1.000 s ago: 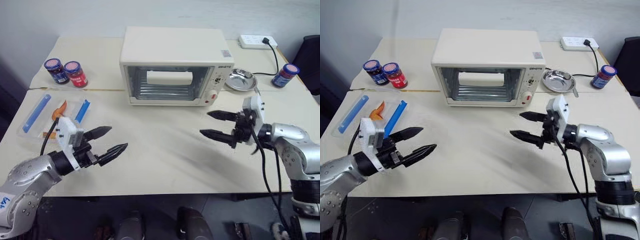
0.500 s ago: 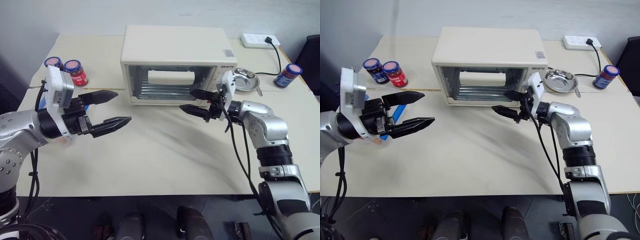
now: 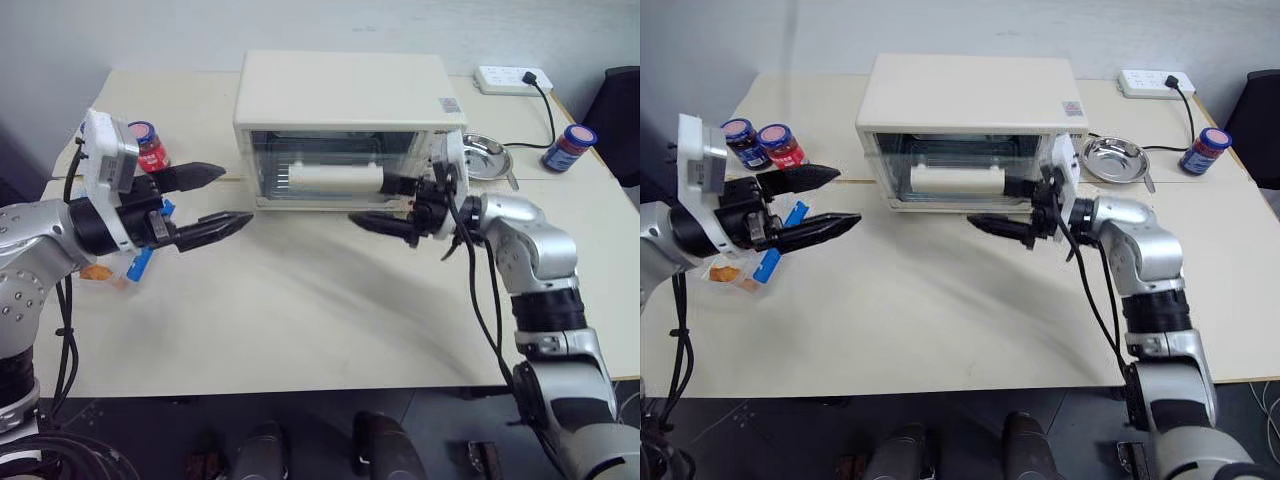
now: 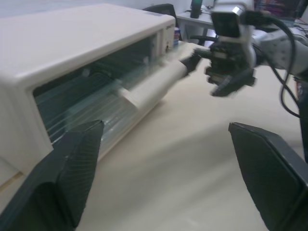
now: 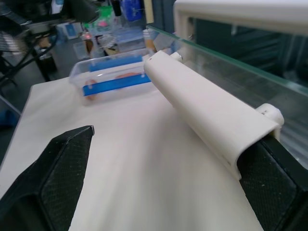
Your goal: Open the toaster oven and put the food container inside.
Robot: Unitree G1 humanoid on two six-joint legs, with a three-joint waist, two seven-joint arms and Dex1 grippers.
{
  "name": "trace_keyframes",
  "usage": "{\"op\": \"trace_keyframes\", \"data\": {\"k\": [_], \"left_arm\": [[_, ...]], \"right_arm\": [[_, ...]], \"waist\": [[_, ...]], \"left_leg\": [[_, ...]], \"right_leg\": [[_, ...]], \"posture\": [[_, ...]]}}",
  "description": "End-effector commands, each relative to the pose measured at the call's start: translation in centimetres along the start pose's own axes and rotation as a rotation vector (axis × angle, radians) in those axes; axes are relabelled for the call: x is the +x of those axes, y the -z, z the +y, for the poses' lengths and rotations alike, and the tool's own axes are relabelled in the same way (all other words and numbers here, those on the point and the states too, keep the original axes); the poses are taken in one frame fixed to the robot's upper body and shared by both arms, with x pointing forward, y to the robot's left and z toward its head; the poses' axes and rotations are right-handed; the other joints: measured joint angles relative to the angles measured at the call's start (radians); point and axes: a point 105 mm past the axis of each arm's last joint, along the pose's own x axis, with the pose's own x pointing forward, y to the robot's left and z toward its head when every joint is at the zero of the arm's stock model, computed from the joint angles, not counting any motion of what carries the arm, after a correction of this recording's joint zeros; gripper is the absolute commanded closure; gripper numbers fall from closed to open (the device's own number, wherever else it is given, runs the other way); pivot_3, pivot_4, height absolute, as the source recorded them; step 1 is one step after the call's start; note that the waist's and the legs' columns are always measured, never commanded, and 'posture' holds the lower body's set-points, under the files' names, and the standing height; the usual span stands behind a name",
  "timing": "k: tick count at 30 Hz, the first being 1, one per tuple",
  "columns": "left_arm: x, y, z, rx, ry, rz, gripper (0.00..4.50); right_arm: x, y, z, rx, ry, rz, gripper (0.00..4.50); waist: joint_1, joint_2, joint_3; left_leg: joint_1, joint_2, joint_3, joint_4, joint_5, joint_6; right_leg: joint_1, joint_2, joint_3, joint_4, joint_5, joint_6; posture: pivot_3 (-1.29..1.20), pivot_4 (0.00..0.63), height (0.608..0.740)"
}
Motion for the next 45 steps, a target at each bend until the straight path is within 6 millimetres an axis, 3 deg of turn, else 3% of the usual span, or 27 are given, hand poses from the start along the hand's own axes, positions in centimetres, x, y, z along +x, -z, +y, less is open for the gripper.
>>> {"op": "trace_keyframes", "data": {"k": [1, 6, 12, 16, 21, 25, 29, 33, 36, 45], "left_arm": [[0.6, -1.3, 0.9, 0.056, -0.008, -0.041, 1.20], [2.3, -1.8, 2.5, 0.111, -0.014, -0.046, 2.72], [5.3, 0.7, 4.2, 0.256, 0.016, 0.098, 4.47], [6.9, 2.2, 4.3, 0.286, 0.064, 0.159, 4.47], [7.5, 3.3, 3.6, 0.292, 0.131, 0.191, 4.47], [7.4, 4.1, 3.1, 0.296, 0.167, 0.220, 4.47], [7.2, 5.2, 2.1, 0.278, 0.192, 0.254, 4.47], [6.9, 7.2, 1.0, 0.240, 0.187, 0.299, 4.47], [7.0, 9.2, 0.4, 0.207, 0.152, 0.341, 4.47], [7.5, 13.0, 0.1, 0.183, 0.045, 0.435, 4.47]], "right_arm": [[0.3, -1.3, 1.9, -0.070, -0.063, -0.029, 0.00], [0.2, 0.5, 2.9, -0.064, -0.065, -0.001, 0.00], [0.2, 1.9, 3.3, -0.053, -0.026, 0.003, 0.00], [0.2, 2.4, 3.2, -0.052, 0.020, 0.003, 0.00], [-0.5, 3.0, 2.2, -0.072, 0.126, 0.033, 0.00], [-2.9, 3.9, 1.7, -0.086, 0.229, 0.101, 0.00], [-6.8, 4.0, 3.4, -0.073, 0.255, 0.167, 0.00], [-9.2, 2.7, 6.0, -0.043, 0.224, 0.192, 0.00], [-10.1, 0.4, 7.4, -0.031, 0.211, 0.152, 0.00], [-9.3, -3.5, 8.1, -0.059, 0.181, 0.065, 0.00]], "waist": [[0.000, 0.000, 0.000], [0.000, 0.000, 0.000], [-0.003, 0.000, 0.000], [-0.003, 0.000, 0.000], [0.000, 0.000, 0.000], [0.005, 0.000, 0.000], [0.025, 0.000, 0.000], [0.030, 0.000, 0.000], [0.028, 0.000, 0.000], [0.045, 0.000, 0.000]], "left_leg": [[0.000, 0.000, 0.000, 0.000, 0.000, 0.000], [0.000, 0.000, 0.001, -0.001, 0.000, 0.000], [0.000, 0.000, 0.002, -0.001, 0.000, 0.000], [0.000, 0.000, 0.002, 0.000, 0.000, -0.001], [0.000, 0.000, 0.002, 0.000, 0.000, -0.001], [0.000, 0.000, 0.002, 0.000, 0.000, 0.000], [0.000, 0.000, 0.001, 0.000, 0.000, 0.000], [0.000, 0.000, 0.001, 0.001, 0.000, 0.000], [0.001, 0.000, 0.001, 0.002, 0.001, 0.001], [0.002, 0.000, 0.000, 0.002, 0.001, 0.002]], "right_leg": [[0.000, 0.000, 0.000, 0.000, 0.000, 0.000], [-0.001, 0.001, 0.000, 0.000, 0.000, 0.000], [-0.001, 0.001, 0.000, 0.000, 0.000, 0.000], [-0.001, 0.001, 0.000, 0.000, 0.000, 0.000], [-0.001, 0.001, 0.000, 0.001, 0.000, 0.000], [-0.001, 0.001, 0.000, 0.001, 0.000, 0.000], [-0.001, 0.000, -0.001, 0.000, 0.000, 0.000], [0.000, 0.001, 0.000, 0.000, 0.000, 0.000], [0.001, 0.000, 0.000, 0.000, 0.000, 0.000], [0.002, 0.000, 0.000, 0.000, 0.000, 0.000]], "posture": [[0.00, 0.150, 0.740], [0.00, 0.150, 0.740], [0.00, 0.150, 0.740], [0.00, 0.150, 0.740], [0.00, 0.150, 0.740], [0.00, 0.150, 0.740], [0.00, 0.150, 0.740], [0.00, 0.150, 0.740], [0.00, 0.150, 0.740], [0.00, 0.150, 0.740]]}}
